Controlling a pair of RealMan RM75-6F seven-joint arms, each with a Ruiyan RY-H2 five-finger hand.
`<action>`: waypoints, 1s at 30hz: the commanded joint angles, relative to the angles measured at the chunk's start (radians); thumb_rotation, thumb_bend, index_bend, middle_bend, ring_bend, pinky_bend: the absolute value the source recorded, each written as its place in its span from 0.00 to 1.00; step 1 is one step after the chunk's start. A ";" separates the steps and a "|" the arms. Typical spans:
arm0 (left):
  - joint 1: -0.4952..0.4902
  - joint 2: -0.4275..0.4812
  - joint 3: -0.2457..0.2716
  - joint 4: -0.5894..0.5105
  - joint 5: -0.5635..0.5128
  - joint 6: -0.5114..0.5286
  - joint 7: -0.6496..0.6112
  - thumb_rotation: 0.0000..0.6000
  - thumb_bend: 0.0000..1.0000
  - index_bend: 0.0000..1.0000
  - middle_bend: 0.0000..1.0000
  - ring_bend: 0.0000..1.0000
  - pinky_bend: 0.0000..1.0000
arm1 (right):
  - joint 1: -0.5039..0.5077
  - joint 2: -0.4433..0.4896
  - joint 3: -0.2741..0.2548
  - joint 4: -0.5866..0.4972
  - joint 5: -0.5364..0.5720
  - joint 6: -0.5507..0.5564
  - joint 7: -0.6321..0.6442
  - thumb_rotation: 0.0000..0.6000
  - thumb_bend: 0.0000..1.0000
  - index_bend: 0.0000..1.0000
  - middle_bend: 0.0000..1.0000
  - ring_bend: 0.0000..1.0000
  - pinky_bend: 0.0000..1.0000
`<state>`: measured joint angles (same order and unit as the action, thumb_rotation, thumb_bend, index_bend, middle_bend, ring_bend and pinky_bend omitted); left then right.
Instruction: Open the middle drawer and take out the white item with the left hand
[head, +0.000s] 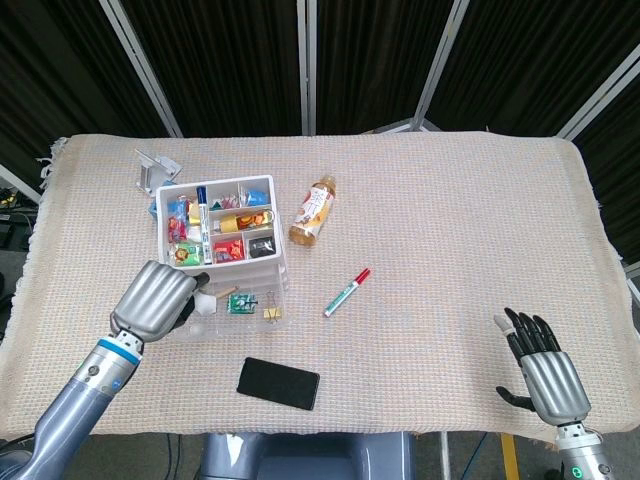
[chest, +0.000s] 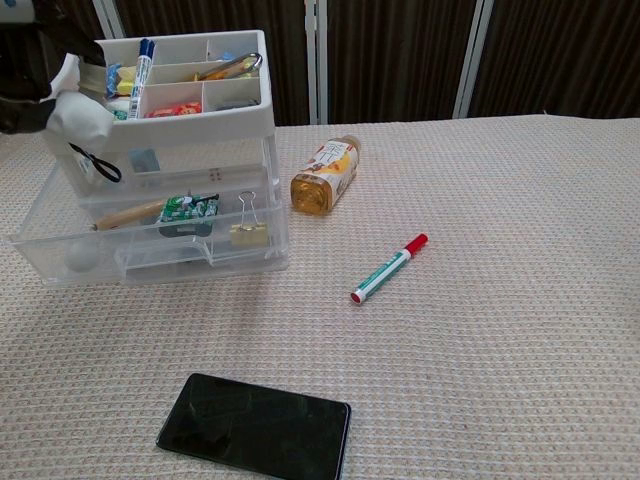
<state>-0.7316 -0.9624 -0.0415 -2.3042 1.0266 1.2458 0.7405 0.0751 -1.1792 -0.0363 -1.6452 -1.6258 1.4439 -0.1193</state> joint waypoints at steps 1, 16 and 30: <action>0.057 0.063 0.022 -0.018 0.089 0.030 -0.065 1.00 0.61 0.57 1.00 1.00 0.89 | 0.000 0.001 0.001 -0.001 0.000 0.001 0.001 1.00 0.02 0.00 0.00 0.00 0.00; 0.234 0.130 0.130 0.156 0.296 0.045 -0.336 1.00 0.61 0.59 1.00 1.00 0.89 | 0.001 -0.007 0.002 0.000 0.009 -0.007 -0.015 1.00 0.02 0.00 0.00 0.00 0.00; 0.263 -0.058 0.101 0.410 0.243 -0.011 -0.379 1.00 0.43 0.49 0.99 0.99 0.86 | 0.001 -0.014 0.002 0.003 0.012 -0.010 -0.029 1.00 0.02 0.00 0.00 0.00 0.00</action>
<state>-0.4750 -1.0010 0.0690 -1.9131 1.2805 1.2322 0.3590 0.0758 -1.1932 -0.0345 -1.6426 -1.6141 1.4341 -0.1486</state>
